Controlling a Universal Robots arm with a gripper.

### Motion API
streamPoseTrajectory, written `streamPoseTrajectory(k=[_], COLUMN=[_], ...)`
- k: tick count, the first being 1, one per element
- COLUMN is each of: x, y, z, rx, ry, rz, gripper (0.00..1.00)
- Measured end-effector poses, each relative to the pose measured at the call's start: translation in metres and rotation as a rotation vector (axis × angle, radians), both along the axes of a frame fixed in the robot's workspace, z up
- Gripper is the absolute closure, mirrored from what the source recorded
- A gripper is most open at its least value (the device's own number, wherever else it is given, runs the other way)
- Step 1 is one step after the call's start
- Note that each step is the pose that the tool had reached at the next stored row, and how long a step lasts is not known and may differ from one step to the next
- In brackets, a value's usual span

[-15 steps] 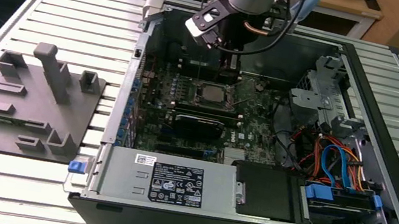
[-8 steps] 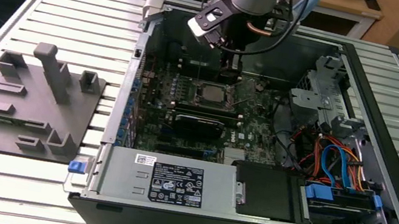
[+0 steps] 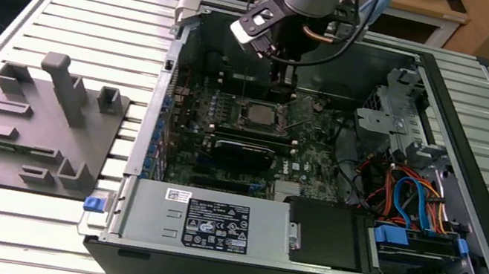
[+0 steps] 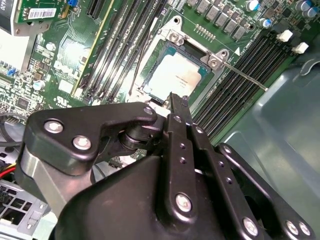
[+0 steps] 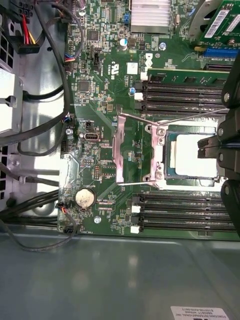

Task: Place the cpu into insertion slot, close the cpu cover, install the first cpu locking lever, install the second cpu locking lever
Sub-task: 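Close the cpu cover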

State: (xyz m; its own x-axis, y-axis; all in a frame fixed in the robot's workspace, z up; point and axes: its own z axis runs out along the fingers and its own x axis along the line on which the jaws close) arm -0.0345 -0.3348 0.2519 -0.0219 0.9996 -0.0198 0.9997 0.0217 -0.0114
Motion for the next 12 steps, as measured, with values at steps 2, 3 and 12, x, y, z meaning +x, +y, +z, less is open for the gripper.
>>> streamPoseTrajectory(k=[2, 3, 12], x=[0.0000, 0.0000, 0.0000], y=[0.0000, 0.0000, 0.0000], z=[0.0006, 0.0006, 0.0051], rx=[0.0002, 0.0003, -0.0001], ry=[-0.0001, -0.0001, 0.0001], rz=[0.000, 0.000, 0.000], gripper=[0.90, 0.90, 0.90])
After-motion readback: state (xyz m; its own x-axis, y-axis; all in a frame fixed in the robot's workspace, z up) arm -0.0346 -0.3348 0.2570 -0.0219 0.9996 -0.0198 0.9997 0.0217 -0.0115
